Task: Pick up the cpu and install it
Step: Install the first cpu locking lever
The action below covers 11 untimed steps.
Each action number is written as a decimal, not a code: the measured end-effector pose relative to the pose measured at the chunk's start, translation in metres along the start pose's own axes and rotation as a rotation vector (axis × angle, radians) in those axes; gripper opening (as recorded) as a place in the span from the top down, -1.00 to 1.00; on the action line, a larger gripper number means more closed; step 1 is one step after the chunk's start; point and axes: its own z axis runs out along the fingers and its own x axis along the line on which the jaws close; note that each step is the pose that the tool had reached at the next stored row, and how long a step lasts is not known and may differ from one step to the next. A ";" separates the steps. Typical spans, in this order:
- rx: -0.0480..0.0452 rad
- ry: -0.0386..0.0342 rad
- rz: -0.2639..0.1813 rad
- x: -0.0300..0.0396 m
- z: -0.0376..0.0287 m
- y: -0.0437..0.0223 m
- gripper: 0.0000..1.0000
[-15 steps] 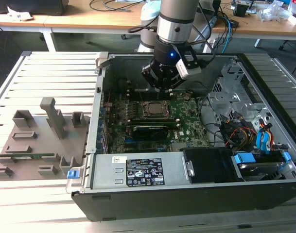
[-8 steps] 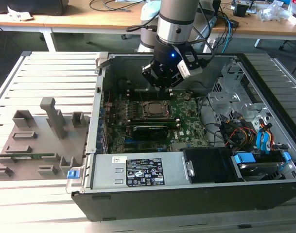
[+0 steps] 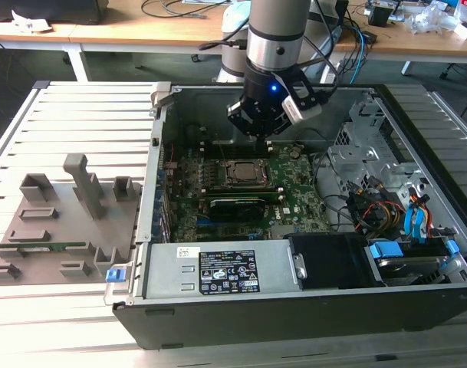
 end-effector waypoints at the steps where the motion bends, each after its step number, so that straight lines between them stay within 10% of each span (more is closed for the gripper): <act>1: 0.0001 -0.0015 0.000 0.0000 0.0000 0.0000 0.79; 11: 0.0020 -0.0305 -0.001 0.0001 0.0000 0.0000 0.79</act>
